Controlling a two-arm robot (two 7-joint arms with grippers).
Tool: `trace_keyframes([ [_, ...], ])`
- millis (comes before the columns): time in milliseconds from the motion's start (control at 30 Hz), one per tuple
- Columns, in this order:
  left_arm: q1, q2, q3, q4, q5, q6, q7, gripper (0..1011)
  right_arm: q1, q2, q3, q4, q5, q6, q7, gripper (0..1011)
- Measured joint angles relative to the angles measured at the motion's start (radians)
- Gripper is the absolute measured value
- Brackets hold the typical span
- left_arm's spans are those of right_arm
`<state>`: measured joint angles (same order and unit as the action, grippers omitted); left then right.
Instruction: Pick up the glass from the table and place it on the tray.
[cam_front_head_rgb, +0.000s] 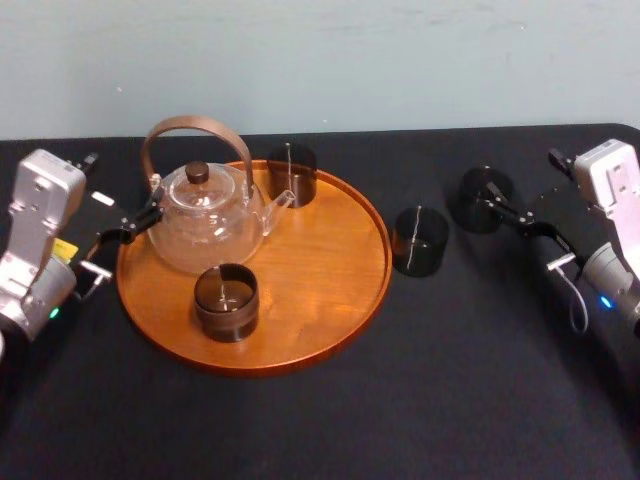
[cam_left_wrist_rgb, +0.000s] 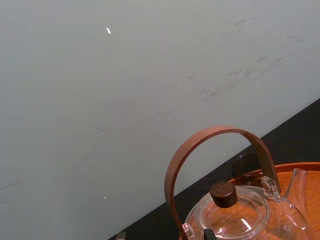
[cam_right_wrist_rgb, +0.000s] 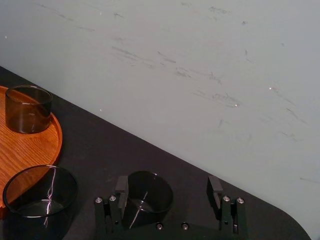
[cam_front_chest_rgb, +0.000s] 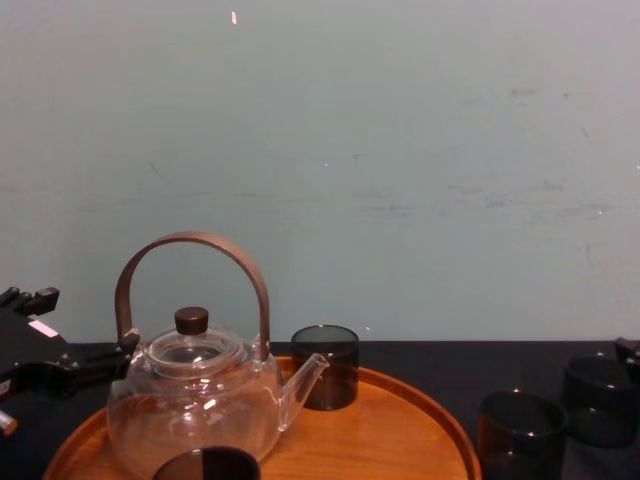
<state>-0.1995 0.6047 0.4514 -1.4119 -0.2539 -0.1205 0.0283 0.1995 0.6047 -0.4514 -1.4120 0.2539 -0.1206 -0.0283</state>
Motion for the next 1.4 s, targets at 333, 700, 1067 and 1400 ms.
trace_keyframes([
  [333,0.000,0.000,0.000,0.000,0.000,0.000,0.000,1009,0.000,0.000,0.000,0.000,0.000,0.000,0.000,1002],
  [700,0.000,0.000,0.000,0.000,0.000,0.000,0.000,1009,0.000,0.000,0.000,0.000,0.000,0.000,0.000,1002],
  [1067,0.000,0.000,0.000,0.000,0.000,0.000,0.000,1010,0.000,0.000,0.000,0.000,0.000,0.000,0.000,1002],
  [1400,0.000,0.000,0.000,0.000,0.000,0.000,0.000,1010,0.000,0.000,0.000,0.000,0.000,0.000,0.000,1002],
])
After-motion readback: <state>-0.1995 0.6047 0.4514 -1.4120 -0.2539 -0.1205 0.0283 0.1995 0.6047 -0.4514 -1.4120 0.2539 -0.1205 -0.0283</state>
